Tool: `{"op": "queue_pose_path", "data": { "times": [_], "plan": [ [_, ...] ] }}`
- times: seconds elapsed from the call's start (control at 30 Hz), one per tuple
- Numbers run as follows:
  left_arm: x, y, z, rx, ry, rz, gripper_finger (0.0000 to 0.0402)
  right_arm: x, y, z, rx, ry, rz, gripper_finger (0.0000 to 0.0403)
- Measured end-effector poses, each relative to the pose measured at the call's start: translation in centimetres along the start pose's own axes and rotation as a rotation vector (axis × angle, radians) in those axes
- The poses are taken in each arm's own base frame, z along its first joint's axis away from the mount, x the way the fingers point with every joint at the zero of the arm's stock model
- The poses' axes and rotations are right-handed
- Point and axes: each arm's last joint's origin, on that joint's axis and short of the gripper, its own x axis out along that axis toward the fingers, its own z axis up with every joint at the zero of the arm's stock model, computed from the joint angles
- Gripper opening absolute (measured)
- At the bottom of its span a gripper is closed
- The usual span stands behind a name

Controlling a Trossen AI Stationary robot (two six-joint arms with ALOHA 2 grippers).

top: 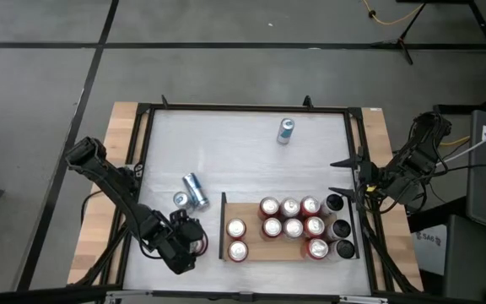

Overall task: Place canned beverage on shelf
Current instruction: Put the orange soda can on the shelf

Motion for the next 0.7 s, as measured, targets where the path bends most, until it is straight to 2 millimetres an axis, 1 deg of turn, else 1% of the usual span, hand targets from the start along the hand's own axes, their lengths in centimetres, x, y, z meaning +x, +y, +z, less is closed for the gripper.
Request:
{"op": "queue_pose_path", "data": {
  "times": [0.37, 0.53, 0.7],
  "plan": [
    [0.06, 0.1, 0.13, -0.004, -0.002, 0.003, 0.0355, 0.0, 0.0, 0.0, 0.0, 0.0, 0.0, 0.0347],
    [0.51, -0.06, -0.07, 0.053, 0.009, 0.011, 0.0355, 0.0, 0.0, 0.0, 0.0, 0.0, 0.0, 0.0347],
    [0.8, -0.12, -0.17, 0.066, 0.026, 0.012, 0.0354, 0.0, 0.0, 0.0, 0.0, 0.0, 0.0, 0.0347]
  ]
}}
